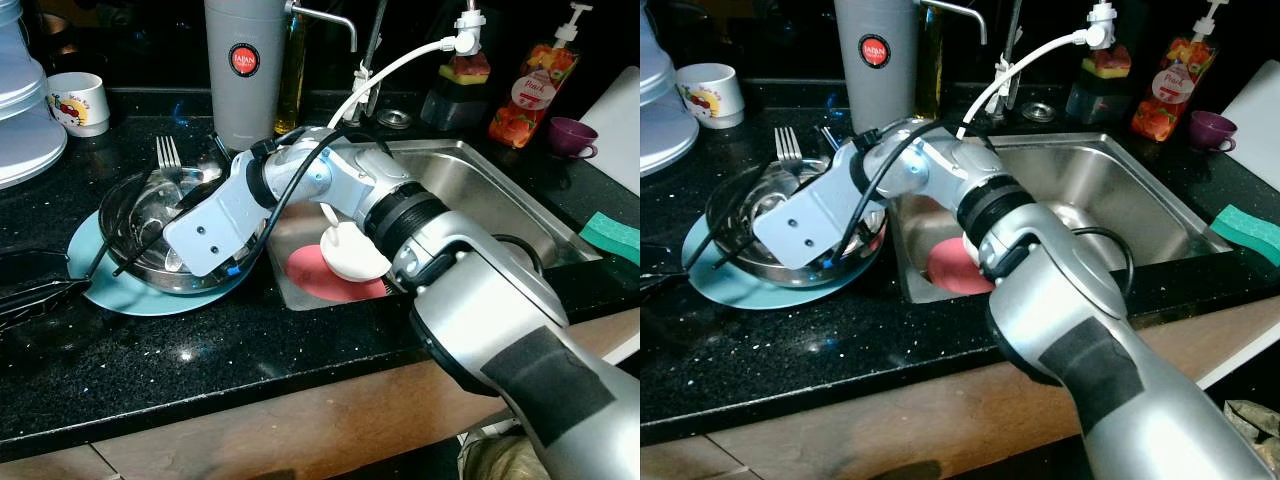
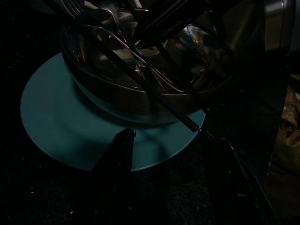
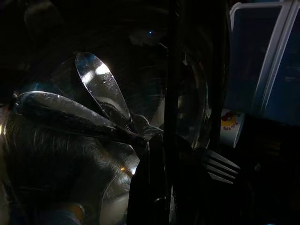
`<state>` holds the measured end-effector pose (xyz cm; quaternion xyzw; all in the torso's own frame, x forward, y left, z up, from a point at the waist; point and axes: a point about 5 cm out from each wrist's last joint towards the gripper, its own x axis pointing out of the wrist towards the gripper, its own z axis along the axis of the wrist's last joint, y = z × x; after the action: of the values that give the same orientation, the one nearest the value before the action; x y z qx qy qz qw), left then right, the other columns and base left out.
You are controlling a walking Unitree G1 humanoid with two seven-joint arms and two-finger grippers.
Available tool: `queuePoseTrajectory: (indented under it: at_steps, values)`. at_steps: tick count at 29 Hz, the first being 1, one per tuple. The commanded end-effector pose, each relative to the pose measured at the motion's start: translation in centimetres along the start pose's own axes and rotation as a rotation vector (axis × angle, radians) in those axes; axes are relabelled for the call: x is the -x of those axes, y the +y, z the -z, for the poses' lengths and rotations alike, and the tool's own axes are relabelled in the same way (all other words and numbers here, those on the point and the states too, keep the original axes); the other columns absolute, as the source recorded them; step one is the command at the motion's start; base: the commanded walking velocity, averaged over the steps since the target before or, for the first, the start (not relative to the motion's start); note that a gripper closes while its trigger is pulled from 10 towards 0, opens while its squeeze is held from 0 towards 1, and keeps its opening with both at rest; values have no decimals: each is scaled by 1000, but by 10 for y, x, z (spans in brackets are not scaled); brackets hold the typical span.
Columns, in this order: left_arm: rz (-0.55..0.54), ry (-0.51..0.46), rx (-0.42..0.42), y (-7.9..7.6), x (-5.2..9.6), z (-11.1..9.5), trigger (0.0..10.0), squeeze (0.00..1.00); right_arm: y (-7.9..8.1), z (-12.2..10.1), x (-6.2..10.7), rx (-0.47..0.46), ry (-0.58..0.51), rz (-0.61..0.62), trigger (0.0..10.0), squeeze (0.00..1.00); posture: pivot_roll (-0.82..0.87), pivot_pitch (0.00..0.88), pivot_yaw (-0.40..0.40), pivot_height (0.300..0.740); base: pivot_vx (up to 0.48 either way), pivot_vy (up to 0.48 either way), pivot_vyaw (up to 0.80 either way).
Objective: Kitchen organization
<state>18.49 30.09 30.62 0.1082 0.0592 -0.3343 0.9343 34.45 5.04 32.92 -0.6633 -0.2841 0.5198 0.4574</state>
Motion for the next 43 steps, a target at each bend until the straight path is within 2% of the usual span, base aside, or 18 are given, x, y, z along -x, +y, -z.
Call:
queuePoseTrajectory:
  at_steps: [1, 9, 19, 21, 22, 23, 25, 26, 27, 28, 29, 31, 33, 34, 36, 39, 41, 43]
  values:
    - [9, 16, -33, -1, 0, -5, 10000, 0, -4, -1, 2, 12, -10, -18, 0, 0, 47, 101, -124, 740, 0, 0, 0]
    - [6, 18, -41, -2, 3, -7, 10000, 0, -30, -6, 19, 29, -40, 54, 0, 0, 53, 89, -122, 740, 0, 0, 0]
    - [11, 13, -50, -1, 3, -9, 10000, 0, -44, -4, 32, 24, -39, 95, 0, 0, 55, 78, -118, 740, 0, 0, 0]
    - [-5, -27, -71, 0, 0, -15, 10000, 0, -52, 6, 45, -17, 18, 160, 0, 0, 62, 72, -123, 740, 0, 0, 0]
    - [-16, -88, -86, 0, -3, -23, 10000, 0, -58, 20, 61, -80, 94, 250, 0, 0, 63, 70, -126, 740, 0, 0, 0]
    - [-16, -88, -86, 0, -3, -23, 10000, 0, -58, 20, 61, -80, 94, 250, 0, 0, 63, 70, -126, 740, 0, 0, 0]
    - [22, -152, -89, -6, -6, -32, 10000, 0, -59, 39, 78, -186, 185, 361, 0, 0, 60, 72, -125, 740, 0, 0, 0]
    - [49, -178, -93, -9, -7, -38, 10000, 0, -57, 48, 86, -255, 222, 420, 706, 0, 60, 72, -125, 740, 0, 0, 0]
    - [49, -178, -93, -9, -7, -38, 10000, 0, -57, 48, 86, -255, 222, 420, 706, 0, 60, 72, -125, 740, 0, 0, 0]
    - [77, -201, -101, -13, -8, -44, 10000, 0, -54, 57, 93, -325, 253, 475, 0, 0, 56, 77, -118, 740, 0, 0, 0]
    - [97, -216, -109, -15, -8, -48, 10000, 0, -50, 65, 99, -393, 277, 521, 0, 0, 56, 77, -117, 740, 0, 0, 0]
    - [136, -238, -122, -20, -7, -56, 10000, 0, -42, 75, 106, -472, 302, 570, 157, 0, 53, 79, -115, 740, 0, 0, 0]
    - [166, -273, -148, -23, -7, -68, 10000, 0, -29, 88, 115, -646, 297, 661, 0, 0, 51, 84, -111, 740, 0, 0, 0]
    - [166, -273, -148, -23, -7, -68, 10000, 0, -29, 88, 115, -646, 297, 661, 0, 0, 51, 84, -111, 740, 0, 0, 0]
    - [156, -312, -161, -22, -10, -76, 10000, 0, -17, 97, 118, -801, 277, 733, 0, 0, 51, 84, -111, 740, 0, 0, 0]
    - [72, -341, -132, -12, -37, -78, 10000, 0, 13, 112, 115, -1117, 267, 864, 0, 0, 51, 84, -111, 740, 0, 0, 0]
    - [53, -341, -120, -10, -45, -77, 10000, 0, 21, 115, 114, -1174, 278, 886, 0, 0, 59, 90, -109, 740, 0, 0, 0]
    - [30, -331, -104, -11, -71, -72, 10000, 0, 45, 124, 112, -1340, 322, 973, 0, 0, 59, 90, -101, 740, 0, 0, 0]
